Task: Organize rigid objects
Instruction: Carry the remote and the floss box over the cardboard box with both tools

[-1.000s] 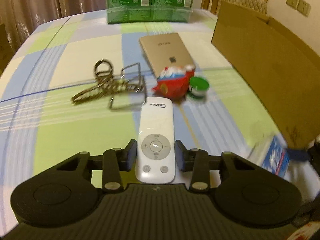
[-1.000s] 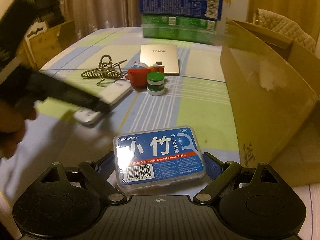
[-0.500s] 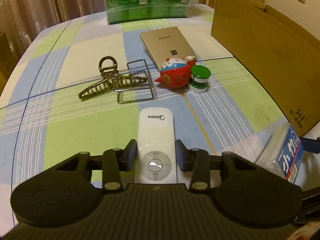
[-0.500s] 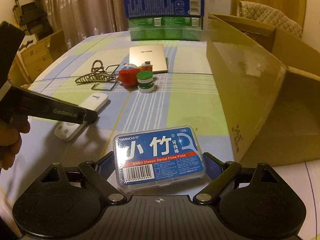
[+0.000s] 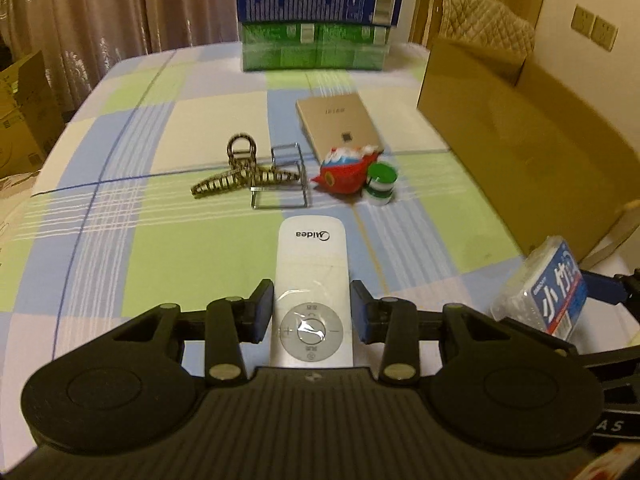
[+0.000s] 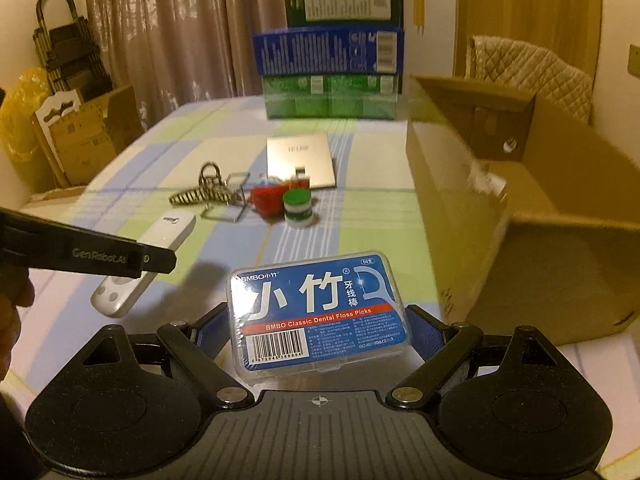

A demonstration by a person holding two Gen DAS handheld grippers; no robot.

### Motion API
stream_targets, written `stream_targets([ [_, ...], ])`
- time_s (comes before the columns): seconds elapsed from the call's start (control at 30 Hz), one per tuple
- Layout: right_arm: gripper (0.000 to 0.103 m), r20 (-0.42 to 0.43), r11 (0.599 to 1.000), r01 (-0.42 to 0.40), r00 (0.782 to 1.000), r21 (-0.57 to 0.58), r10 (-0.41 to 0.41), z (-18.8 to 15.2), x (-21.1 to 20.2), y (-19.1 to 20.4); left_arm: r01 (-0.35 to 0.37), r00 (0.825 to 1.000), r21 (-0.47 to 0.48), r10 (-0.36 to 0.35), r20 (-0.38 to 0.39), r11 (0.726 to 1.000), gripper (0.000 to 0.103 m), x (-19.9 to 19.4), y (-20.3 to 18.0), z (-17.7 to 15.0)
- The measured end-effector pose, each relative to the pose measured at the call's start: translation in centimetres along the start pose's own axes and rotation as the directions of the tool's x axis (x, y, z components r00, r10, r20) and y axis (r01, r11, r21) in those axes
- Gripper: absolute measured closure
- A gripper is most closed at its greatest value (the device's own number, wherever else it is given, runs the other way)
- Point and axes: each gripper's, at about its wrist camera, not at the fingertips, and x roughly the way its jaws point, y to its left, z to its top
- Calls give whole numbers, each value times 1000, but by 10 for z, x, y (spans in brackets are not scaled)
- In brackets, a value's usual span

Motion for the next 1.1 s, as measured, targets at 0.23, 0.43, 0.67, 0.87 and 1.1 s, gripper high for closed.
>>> stream_targets([
  [0.23,16,61,999,28,998,41,-31,18,-47,-8,22,997,12,-23,69,1000,68,-49,-18,10],
  [0.43,16,111,995,57,992,88,-66,34,-84,-30,63,991,45,-68,115,997,68,-78,-48,17],
  [0.67,16,119,985,89,987,145,-107,50,-107,-69,123,981,94,-135,137,988,68,-91,-89,30],
  [0.87,16,145,976,133,977,174,-159,59,-120,-110,182,971,128,-199,134,975,68,-87,-128,47],
  [1.1,16,135,961,190,966,200,-219,76,-120,-172,243,957,180,-266,113,953,68,-66,-181,71],
])
